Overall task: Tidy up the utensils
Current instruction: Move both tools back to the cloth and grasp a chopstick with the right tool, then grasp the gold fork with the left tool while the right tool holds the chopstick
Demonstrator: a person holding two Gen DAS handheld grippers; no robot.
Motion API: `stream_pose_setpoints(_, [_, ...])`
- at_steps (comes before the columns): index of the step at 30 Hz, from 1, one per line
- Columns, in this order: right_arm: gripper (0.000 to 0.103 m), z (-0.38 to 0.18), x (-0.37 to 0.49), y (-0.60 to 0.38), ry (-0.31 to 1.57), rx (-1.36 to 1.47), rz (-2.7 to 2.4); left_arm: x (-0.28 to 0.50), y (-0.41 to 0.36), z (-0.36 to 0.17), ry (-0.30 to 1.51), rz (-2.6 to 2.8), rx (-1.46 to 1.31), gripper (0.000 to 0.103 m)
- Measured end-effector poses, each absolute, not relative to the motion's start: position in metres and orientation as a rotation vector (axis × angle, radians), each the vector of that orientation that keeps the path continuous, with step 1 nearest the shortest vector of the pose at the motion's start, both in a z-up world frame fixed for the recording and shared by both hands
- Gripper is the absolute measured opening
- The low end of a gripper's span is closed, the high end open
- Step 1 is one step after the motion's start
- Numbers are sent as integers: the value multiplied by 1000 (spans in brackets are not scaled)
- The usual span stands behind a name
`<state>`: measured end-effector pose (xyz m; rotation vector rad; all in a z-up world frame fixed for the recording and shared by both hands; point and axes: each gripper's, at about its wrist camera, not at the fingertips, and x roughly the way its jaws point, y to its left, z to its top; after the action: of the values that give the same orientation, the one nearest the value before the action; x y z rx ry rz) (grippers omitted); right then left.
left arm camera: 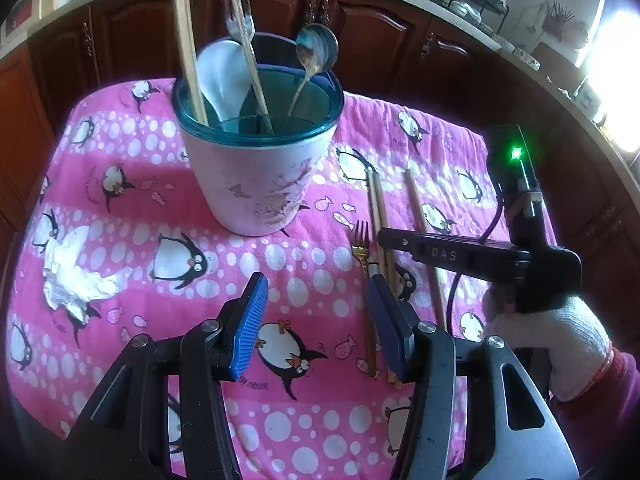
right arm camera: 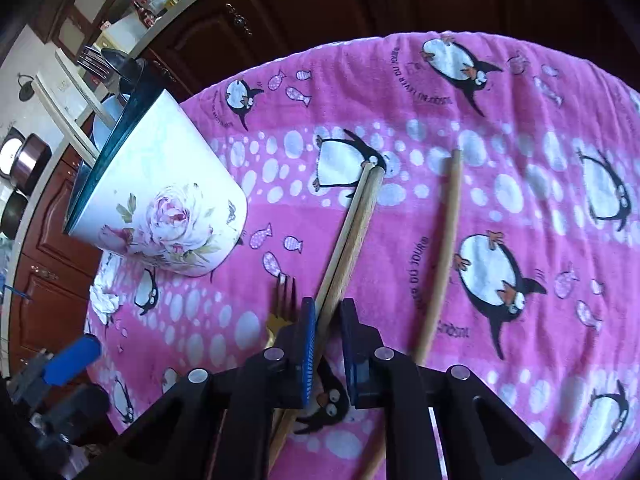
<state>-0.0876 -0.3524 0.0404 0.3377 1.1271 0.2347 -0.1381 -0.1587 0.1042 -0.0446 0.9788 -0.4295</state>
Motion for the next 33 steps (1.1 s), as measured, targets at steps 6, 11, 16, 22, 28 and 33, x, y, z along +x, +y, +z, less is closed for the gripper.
stream_pose_setpoints(6, [8,56,-108,-362,1093,389,284,-130,-179,89,1029,-466,-37,52])
stream_pose_setpoints(11, [7,80,-151,-386,1052,423,308,-118,-198,70,1089,-482,-51,51])
stream_pose_setpoints(16, [7,81,-185,-413,1063,439,271,-107,-217,53,1134,-462,-13,21])
stream_pose_setpoints(22, [7,61,-206,-429,1111,484,236,-109,-216,45,1158,-481,-41,6])
stream_pose_setpoints(28, [7,52,-220,-419,1145,491,281,-138,-180,55,1164,-494,-39,6])
stream_pose_setpoints(33, [8,46,-223,-409,1190,448,292,-167,-146,53,1204,-499,-11,6])
